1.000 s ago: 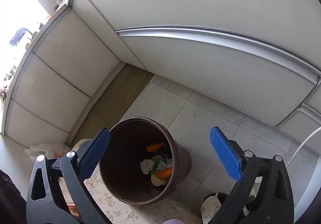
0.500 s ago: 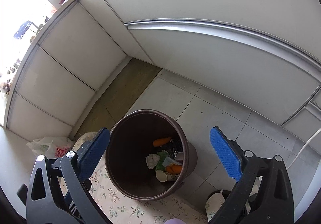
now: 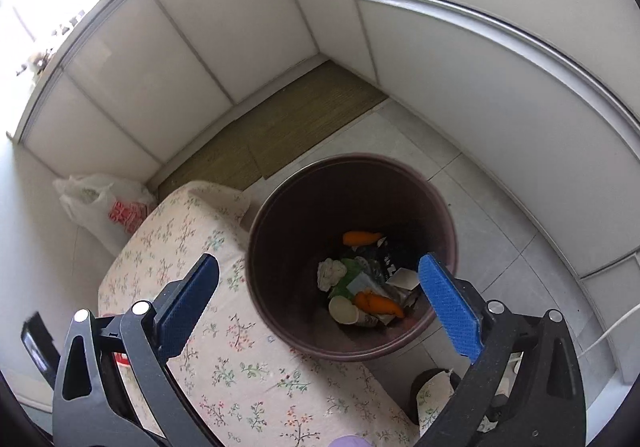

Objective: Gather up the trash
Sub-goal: 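Reach the left gripper to the red noodle cup and grasp it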

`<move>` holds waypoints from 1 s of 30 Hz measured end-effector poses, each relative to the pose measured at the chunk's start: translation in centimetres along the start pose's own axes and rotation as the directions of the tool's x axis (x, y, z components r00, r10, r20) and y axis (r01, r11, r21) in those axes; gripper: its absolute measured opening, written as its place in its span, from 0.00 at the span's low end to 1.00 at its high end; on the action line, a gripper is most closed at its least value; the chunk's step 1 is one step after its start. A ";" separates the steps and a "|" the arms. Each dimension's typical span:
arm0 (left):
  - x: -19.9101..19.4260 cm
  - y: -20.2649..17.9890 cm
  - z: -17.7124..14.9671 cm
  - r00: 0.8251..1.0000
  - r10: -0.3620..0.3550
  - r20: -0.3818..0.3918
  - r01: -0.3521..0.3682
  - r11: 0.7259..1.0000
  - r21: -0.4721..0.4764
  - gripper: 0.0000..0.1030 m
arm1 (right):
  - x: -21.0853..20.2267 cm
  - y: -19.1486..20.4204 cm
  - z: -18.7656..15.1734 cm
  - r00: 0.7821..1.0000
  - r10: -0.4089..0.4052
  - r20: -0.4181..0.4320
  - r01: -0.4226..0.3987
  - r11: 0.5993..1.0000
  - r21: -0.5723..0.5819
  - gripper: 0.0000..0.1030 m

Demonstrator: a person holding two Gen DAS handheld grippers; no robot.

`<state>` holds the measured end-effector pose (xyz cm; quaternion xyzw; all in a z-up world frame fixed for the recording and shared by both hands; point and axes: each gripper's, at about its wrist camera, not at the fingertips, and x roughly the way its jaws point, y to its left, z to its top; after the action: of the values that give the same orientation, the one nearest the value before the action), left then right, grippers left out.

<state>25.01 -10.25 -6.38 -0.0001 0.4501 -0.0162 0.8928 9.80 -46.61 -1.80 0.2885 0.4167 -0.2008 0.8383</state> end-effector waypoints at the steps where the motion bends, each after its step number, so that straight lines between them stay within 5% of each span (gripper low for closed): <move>1: 0.0 2.4 0.1 1.000 -0.020 -0.007 0.020 0.996 -0.085 0.80 | 0.3 0.6 -0.2 1.000 0.002 -0.008 -0.002 1.000 -0.011 0.93; 4: 1.0 8.0 -0.6 0.997 -0.066 -0.040 0.052 0.958 -0.283 0.82 | 1.2 2.5 -0.8 1.000 0.001 -0.026 -0.002 0.999 -0.048 0.93; 6: 2.0 9.4 -1.2 0.996 -0.042 -0.076 0.020 0.962 -0.273 0.82 | 1.8 3.7 -1.2 0.999 0.000 -0.039 -0.003 0.997 -0.073 0.93; 9: 2.4 8.2 -1.4 0.995 0.073 -0.070 -0.078 0.994 -0.071 0.83 | 2.3 5.3 -2.0 0.998 -0.006 -0.055 -0.001 0.993 -0.114 0.93; 11: 3.2 6.6 -1.7 0.986 0.133 -0.100 -0.124 0.988 0.097 0.89 | 2.7 6.2 -2.4 0.998 -0.009 -0.062 0.001 0.991 -0.136 0.93; 14: 4.7 4.1 -2.1 0.964 0.241 -0.115 -0.199 0.935 0.292 0.90 | 3.3 7.5 -2.9 0.997 -0.007 -0.081 -0.006 0.987 -0.159 0.93; 16: 5.9 3.3 -2.1 0.945 0.315 -0.091 -0.261 0.891 0.373 0.91 | 3.6 8.1 -3.1 0.996 -0.011 -0.091 -0.006 0.985 -0.175 0.93; 20: 9.6 2.9 -1.7 0.905 0.393 -0.166 -0.278 0.838 0.469 0.91 | 4.0 9.5 -3.7 0.995 -0.027 -0.095 0.005 0.974 -0.226 0.93; 26: 12.4 1.8 -1.0 0.898 0.415 -0.147 -0.262 0.773 0.578 0.89 | 4.7 11.4 -4.1 0.994 -0.037 -0.098 0.009 0.963 -0.271 0.93; 27: 12.4 1.9 -1.0 0.900 0.414 -0.136 -0.265 0.768 0.583 0.87 | 4.9 11.6 -4.2 0.994 -0.038 -0.102 0.008 0.961 -0.277 0.93; 30: 11.5 3.7 -0.5 0.926 0.337 -0.171 -0.219 0.848 0.483 0.85 | 5.6 12.5 -4.7 0.992 -0.041 -0.122 0.003 0.955 -0.297 0.93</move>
<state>31.59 -6.91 -15.97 0.2769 0.5372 0.0093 0.7966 17.53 -34.68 -4.71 0.1670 0.4979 -0.1267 0.8415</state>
